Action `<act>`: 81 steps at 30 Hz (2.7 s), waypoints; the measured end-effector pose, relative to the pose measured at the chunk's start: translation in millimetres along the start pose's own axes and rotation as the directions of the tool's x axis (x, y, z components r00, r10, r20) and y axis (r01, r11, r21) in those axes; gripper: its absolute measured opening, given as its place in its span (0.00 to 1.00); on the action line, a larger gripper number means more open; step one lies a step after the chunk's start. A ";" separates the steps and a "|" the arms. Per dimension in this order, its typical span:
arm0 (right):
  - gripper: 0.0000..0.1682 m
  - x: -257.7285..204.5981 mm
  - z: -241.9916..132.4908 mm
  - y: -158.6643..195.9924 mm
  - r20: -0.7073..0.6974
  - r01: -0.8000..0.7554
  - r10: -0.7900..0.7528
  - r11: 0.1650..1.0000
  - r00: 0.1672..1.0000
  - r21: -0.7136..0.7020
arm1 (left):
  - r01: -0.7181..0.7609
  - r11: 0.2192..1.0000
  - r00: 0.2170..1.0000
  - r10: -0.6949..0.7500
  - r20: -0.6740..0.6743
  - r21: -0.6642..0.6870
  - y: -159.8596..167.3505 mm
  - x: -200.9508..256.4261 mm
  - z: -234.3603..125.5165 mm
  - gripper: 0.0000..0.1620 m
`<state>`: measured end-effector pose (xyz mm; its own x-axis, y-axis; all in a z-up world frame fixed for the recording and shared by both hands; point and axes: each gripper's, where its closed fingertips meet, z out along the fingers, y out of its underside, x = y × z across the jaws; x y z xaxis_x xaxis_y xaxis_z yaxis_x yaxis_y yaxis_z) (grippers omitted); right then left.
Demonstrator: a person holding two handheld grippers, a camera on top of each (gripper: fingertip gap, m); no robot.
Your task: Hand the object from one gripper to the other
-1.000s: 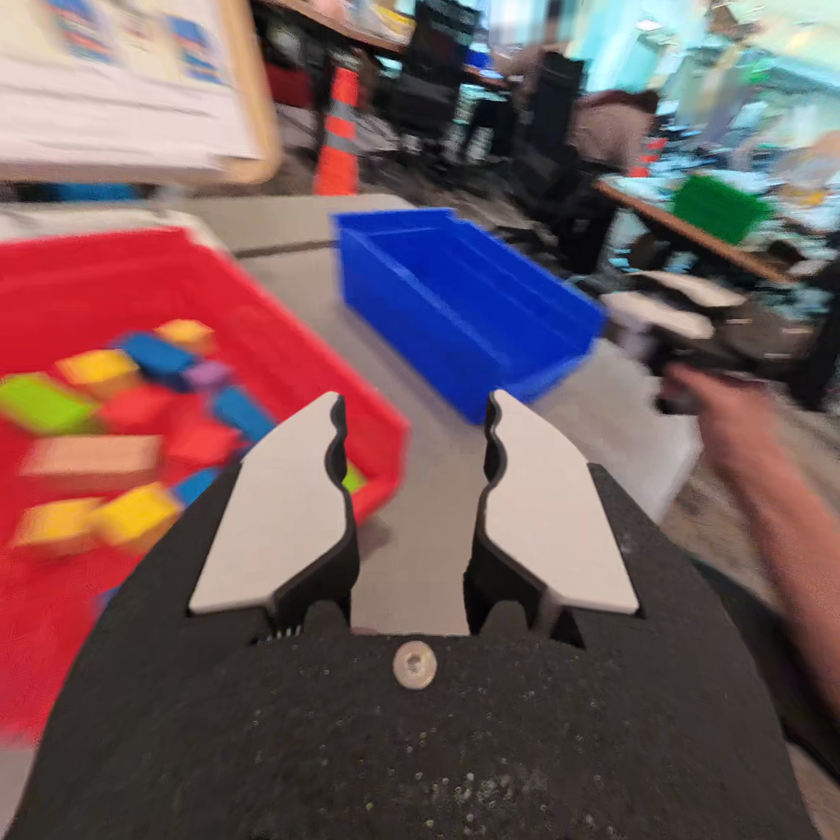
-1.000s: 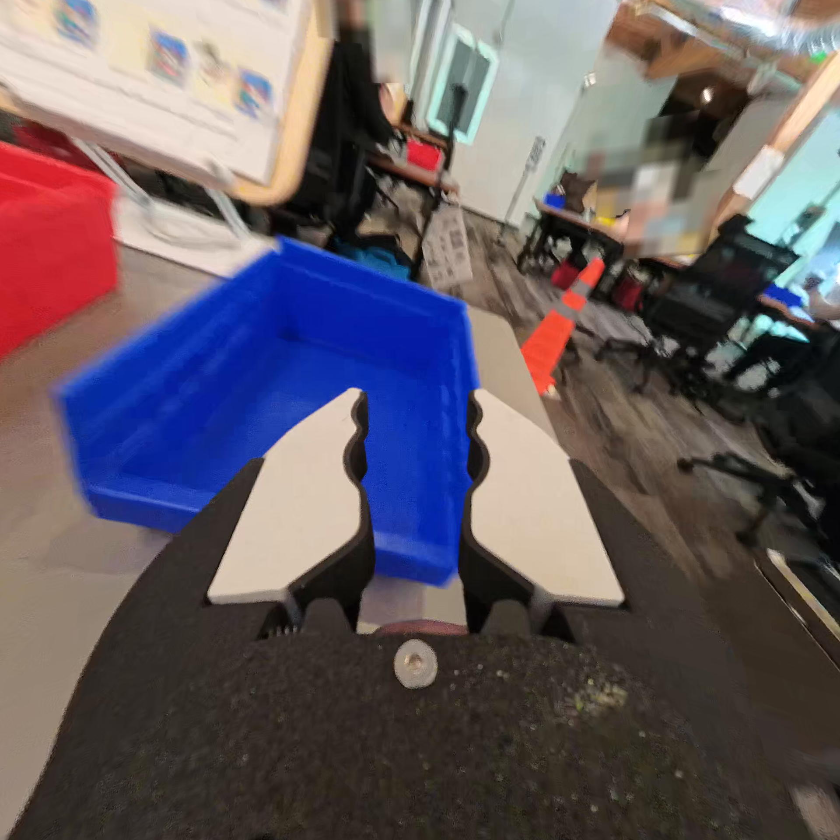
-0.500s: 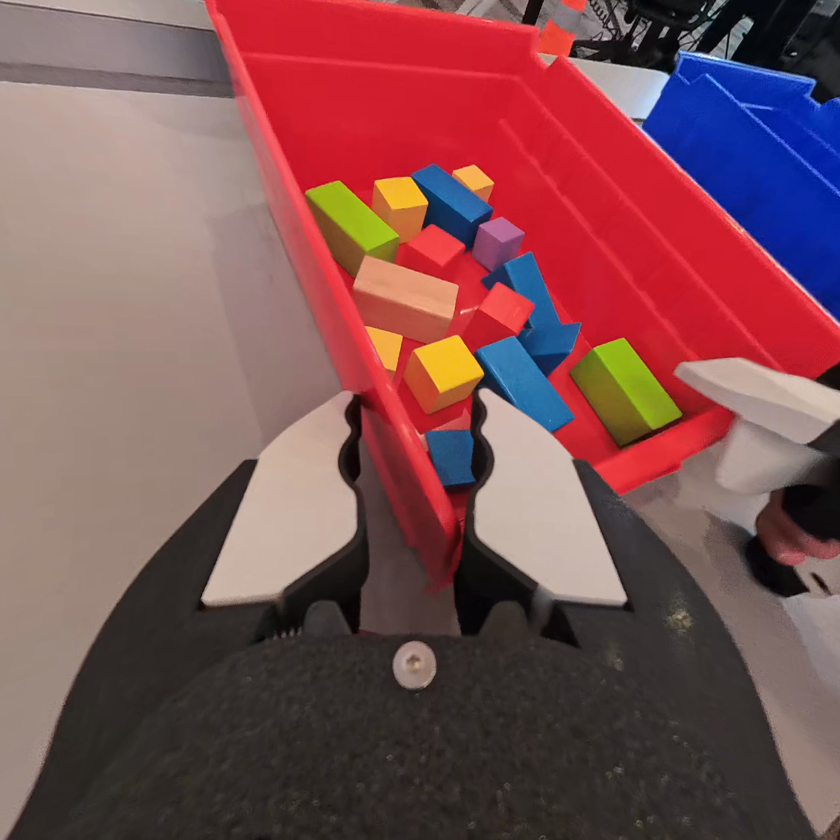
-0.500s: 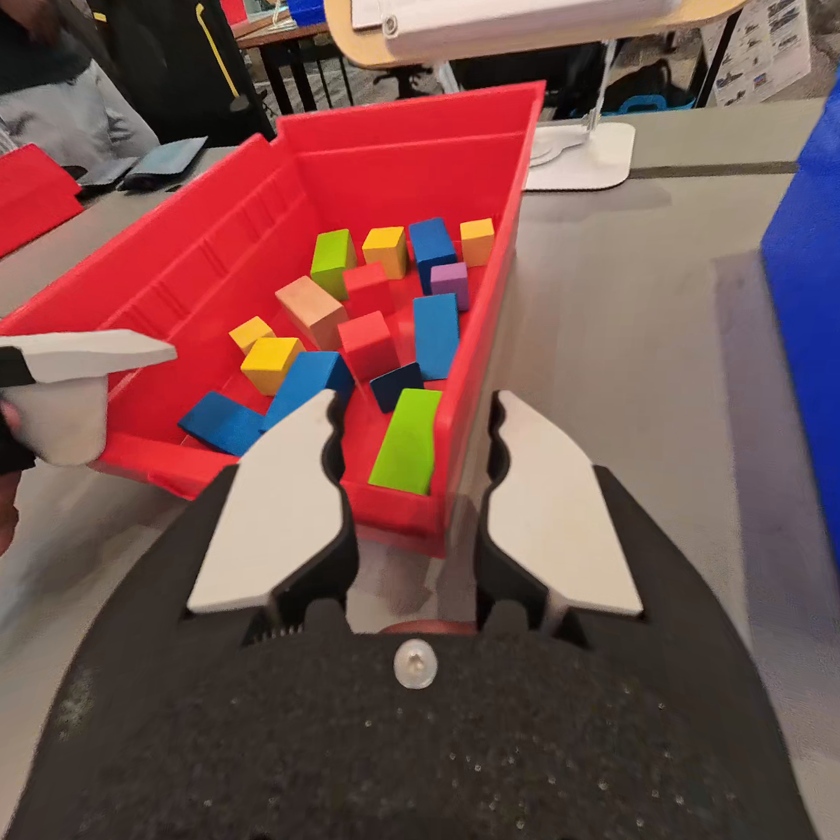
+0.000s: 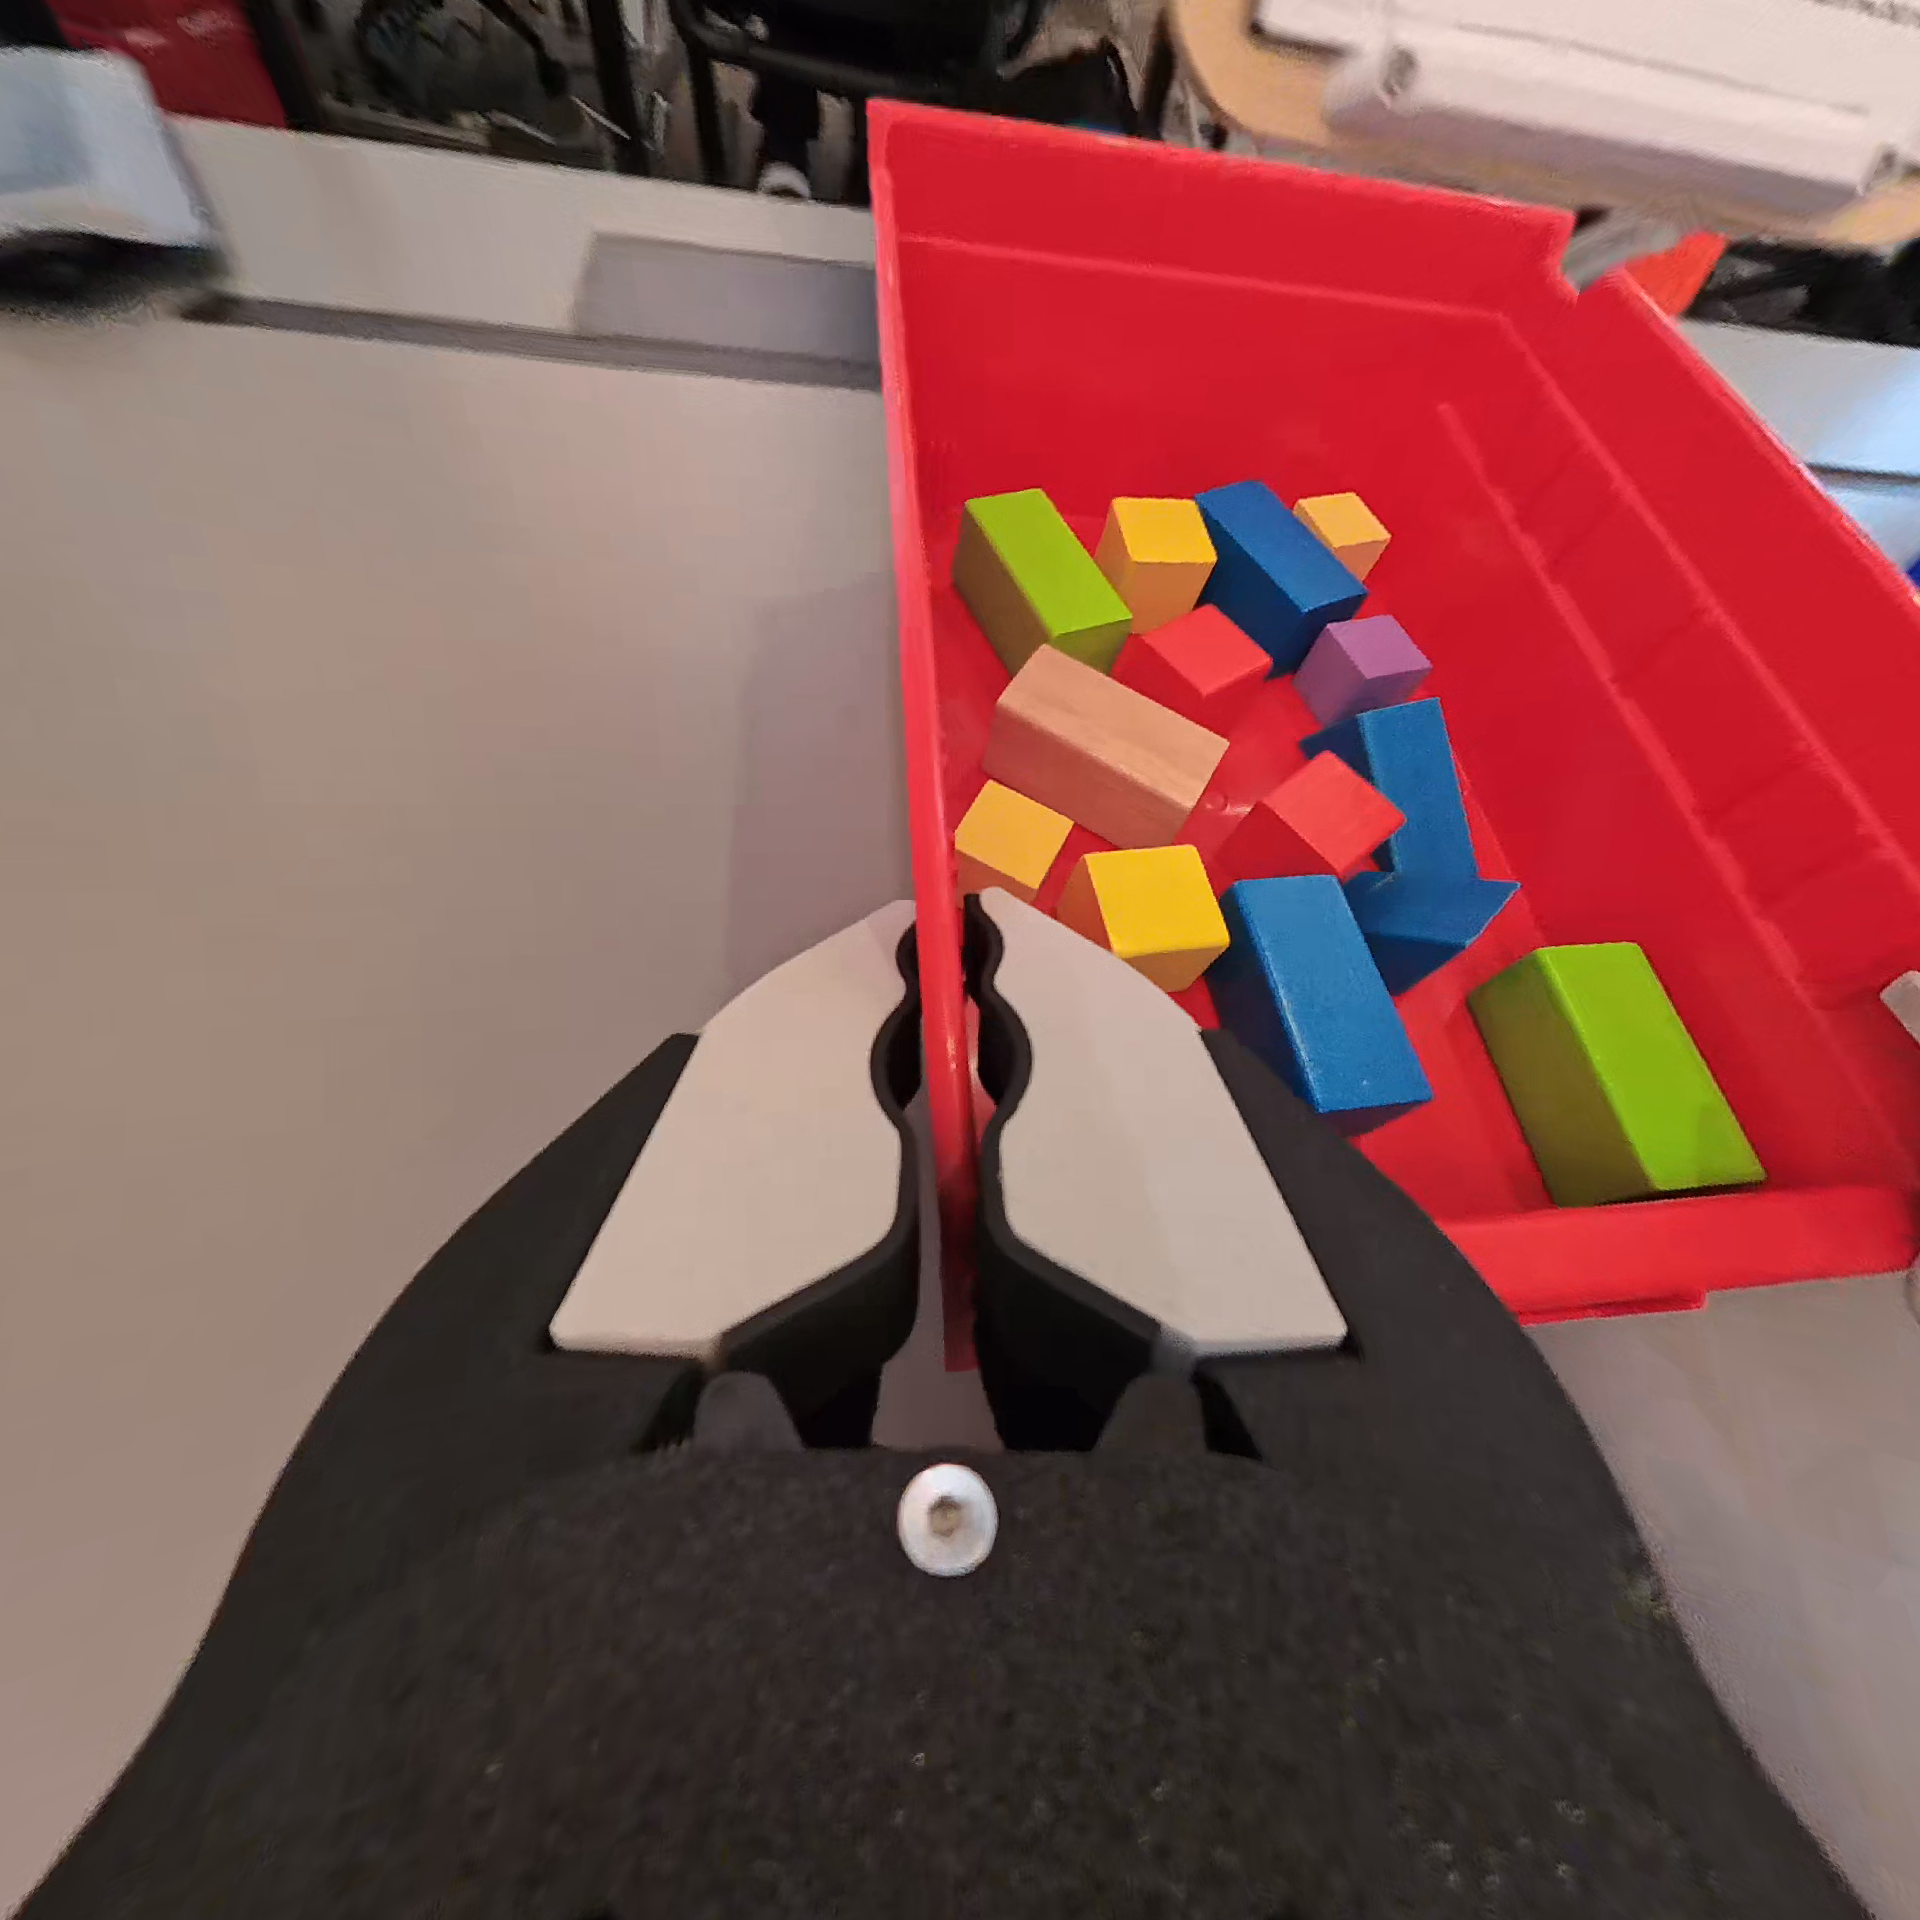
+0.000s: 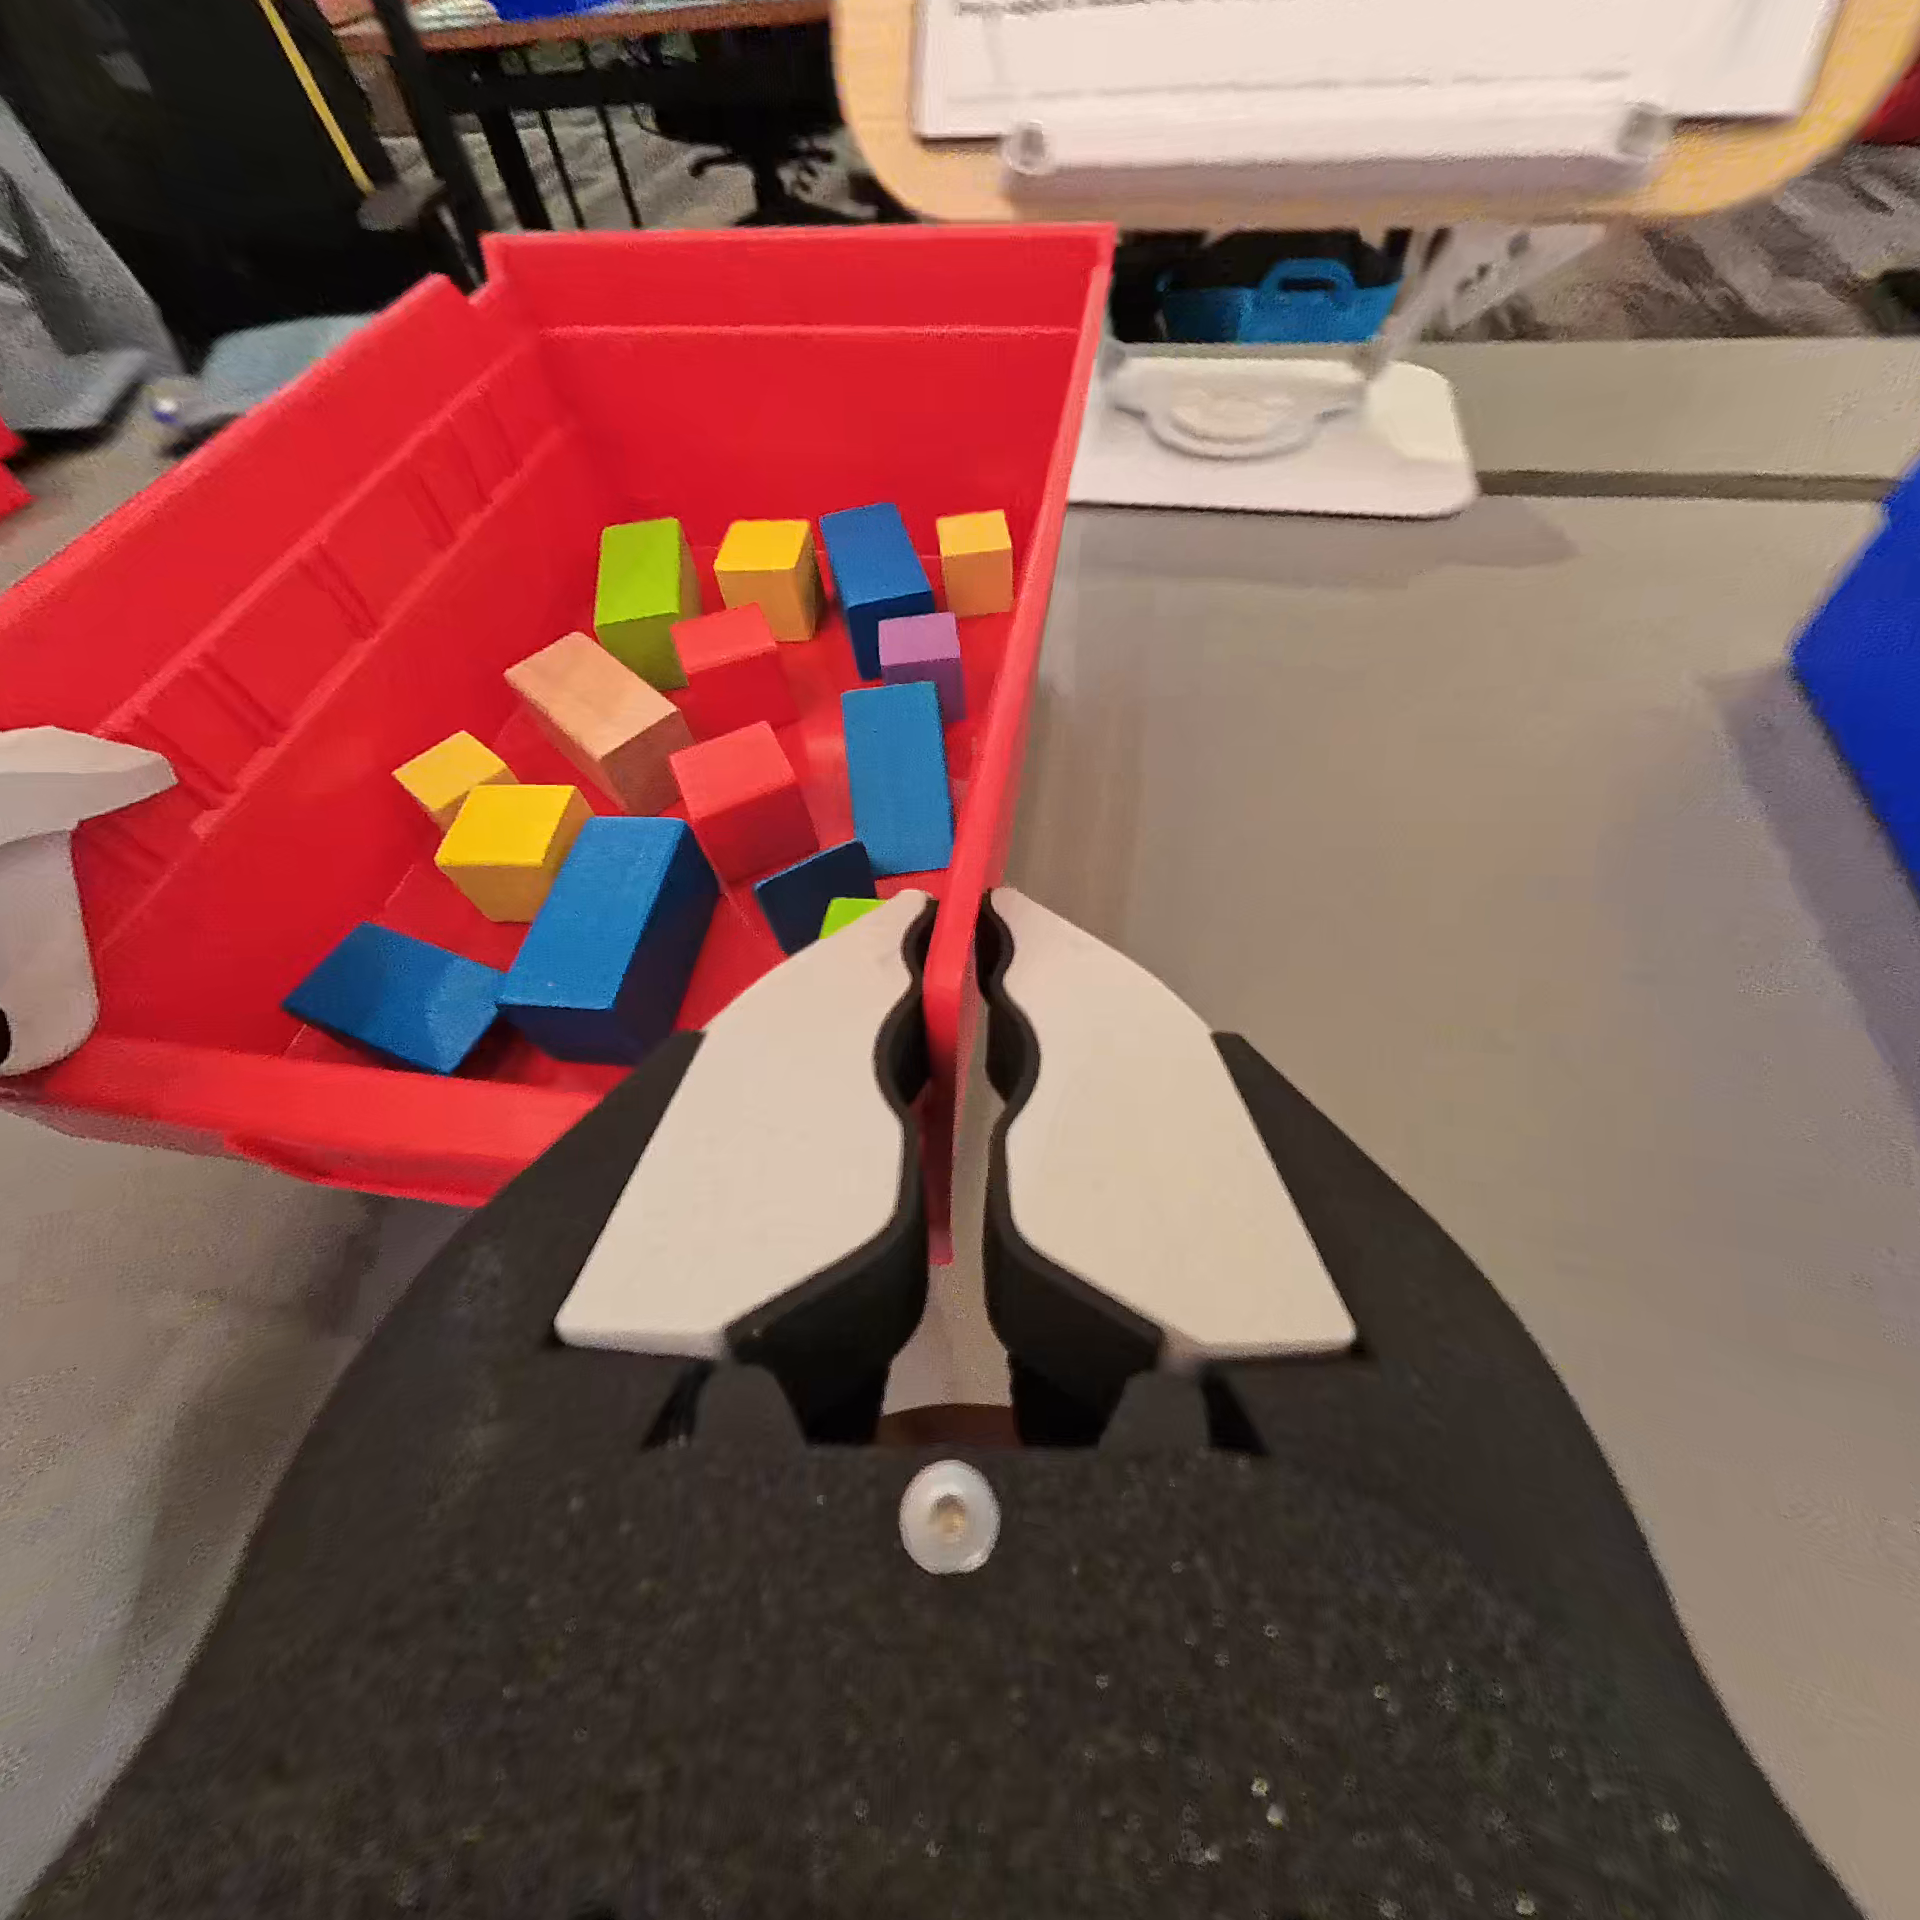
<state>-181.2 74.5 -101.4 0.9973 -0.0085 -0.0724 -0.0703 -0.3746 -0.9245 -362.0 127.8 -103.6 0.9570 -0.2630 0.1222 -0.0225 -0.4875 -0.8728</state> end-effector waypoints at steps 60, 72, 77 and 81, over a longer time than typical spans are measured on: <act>0.26 344.5 -106.5 14.9 -0.062 -0.124 0.136 0.979 0.989 0.164 | 0.045 0.995 0.971 -0.022 -0.239 0.094 36.2 2.1 -50.0 0.35; 0.26 349.8 -102.6 23.0 -0.064 -0.160 0.169 0.979 0.983 0.128 | 0.032 0.996 0.967 -0.010 -0.254 0.081 41.3 5.8 -50.8 0.37; 0.25 346.7 -104.0 21.2 -0.068 -0.138 0.148 0.981 0.987 0.135 | -0.019 0.997 0.968 0.038 -0.249 0.080 44.0 9.4 -50.2 0.38; 0.25 343.6 -100.9 25.0 -0.064 -0.129 0.136 0.985 0.989 0.114 | -0.053 0.998 0.961 0.060 -0.268 0.035 50.8 18.3 -49.9 0.38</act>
<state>161.7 -31.3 -111.5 0.9776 -0.1186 -0.1738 -0.1997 -0.2624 -0.9441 -360.1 56.7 -122.2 0.8413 -0.5054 0.1918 -0.0627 -0.4437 -0.8940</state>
